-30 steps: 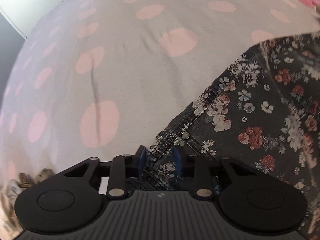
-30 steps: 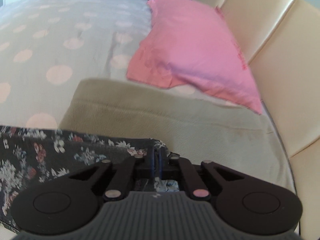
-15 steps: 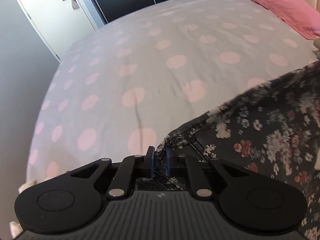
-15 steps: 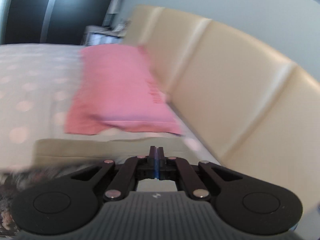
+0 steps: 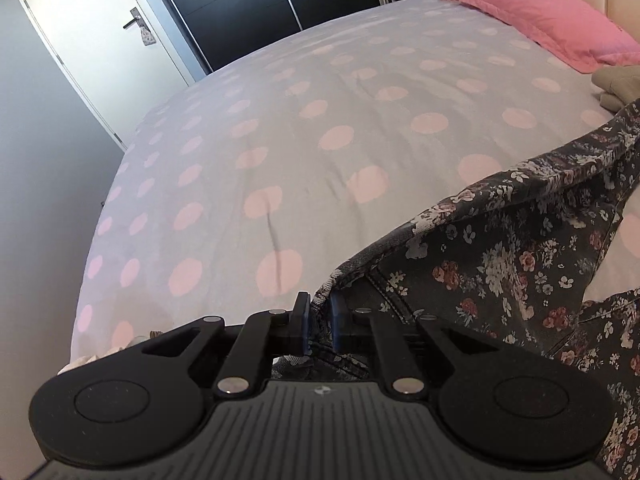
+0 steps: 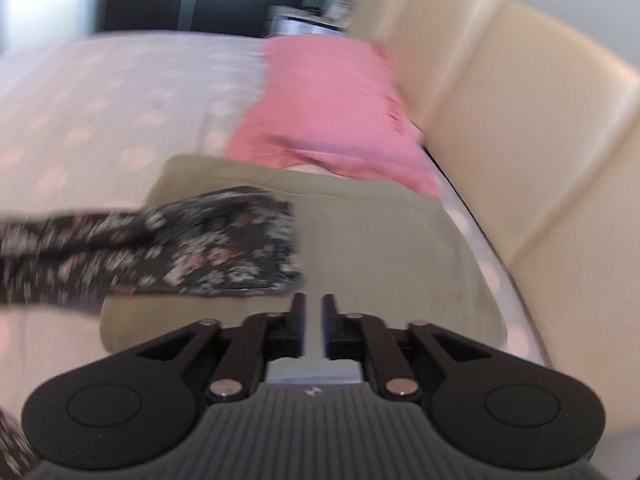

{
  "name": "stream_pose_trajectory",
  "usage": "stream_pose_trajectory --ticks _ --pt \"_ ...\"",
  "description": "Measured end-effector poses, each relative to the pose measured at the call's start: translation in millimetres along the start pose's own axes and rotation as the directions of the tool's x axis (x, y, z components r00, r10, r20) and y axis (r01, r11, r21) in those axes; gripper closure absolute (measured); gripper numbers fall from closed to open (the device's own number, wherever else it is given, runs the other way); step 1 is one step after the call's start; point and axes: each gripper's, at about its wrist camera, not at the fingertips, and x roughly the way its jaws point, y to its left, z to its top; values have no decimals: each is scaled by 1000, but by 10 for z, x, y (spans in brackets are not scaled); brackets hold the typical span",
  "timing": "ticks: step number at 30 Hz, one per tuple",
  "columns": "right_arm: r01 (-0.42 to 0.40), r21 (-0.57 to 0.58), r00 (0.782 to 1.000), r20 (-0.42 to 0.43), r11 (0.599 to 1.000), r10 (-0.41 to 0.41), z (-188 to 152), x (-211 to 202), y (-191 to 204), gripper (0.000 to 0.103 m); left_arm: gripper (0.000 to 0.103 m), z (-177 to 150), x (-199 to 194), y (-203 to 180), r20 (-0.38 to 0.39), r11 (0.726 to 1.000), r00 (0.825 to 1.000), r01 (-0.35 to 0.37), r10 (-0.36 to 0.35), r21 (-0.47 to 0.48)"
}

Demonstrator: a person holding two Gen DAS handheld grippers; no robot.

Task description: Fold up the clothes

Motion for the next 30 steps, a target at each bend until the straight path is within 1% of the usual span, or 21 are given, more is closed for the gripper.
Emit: stream_pose_trajectory --ticks 1,4,5,6,8,10,12,13,14,15,17,22,29,30 --pt "-6 -57 1000 13 998 7 42 34 77 78 95 -3 -1 -6 -5 1000 1000 -7 7 0" --pt "-22 -230 998 46 973 34 170 170 326 75 95 -23 17 -14 -16 1000 1000 -20 20 2" --pt "-24 -289 998 49 957 39 216 227 408 75 95 -33 24 -12 -16 1000 1000 -20 20 4" --pt "-24 -347 998 51 938 44 261 285 490 75 95 -42 31 0 -33 999 999 -41 40 -27" --pt "-25 -464 998 41 886 50 343 421 644 75 95 -55 48 -2 -43 999 998 -43 42 -25" --pt "-30 -577 998 21 816 52 416 555 795 72 95 -67 69 -8 -51 999 998 -42 41 -19" --pt "-41 -702 999 -13 711 45 453 680 954 67 95 -79 93 -15 -57 999 998 -39 38 -16" --pt "-47 -759 999 -29 649 39 469 743 1034 65 95 -82 109 -20 -60 999 998 -37 36 -17" --pt "-49 -817 999 -44 574 24 468 809 1113 65 95 -89 130 -19 -64 999 997 -36 34 -17" --pt "-50 -868 999 -54 493 5 463 873 1192 62 95 -98 151 -18 -79 998 996 -51 47 -40" --pt "-58 -932 997 -72 357 -25 468 1008 1304 60 95 -101 196 -12 -91 998 995 -49 45 -43" --pt "-84 -966 993 -102 244 -62 549 1248 1401 61 95 -85 290 -15 -116 998 992 -46 41 -42" --pt "-127 -988 983 -136 83 -120 662 1583 1536 61 95 -61 366 -10 -129 998 991 -50 45 -39" --pt "-133 -989 982 -140 59 -128 679 1631 1556 67 95 -57 374 -9 -130 998 990 -52 46 -40"
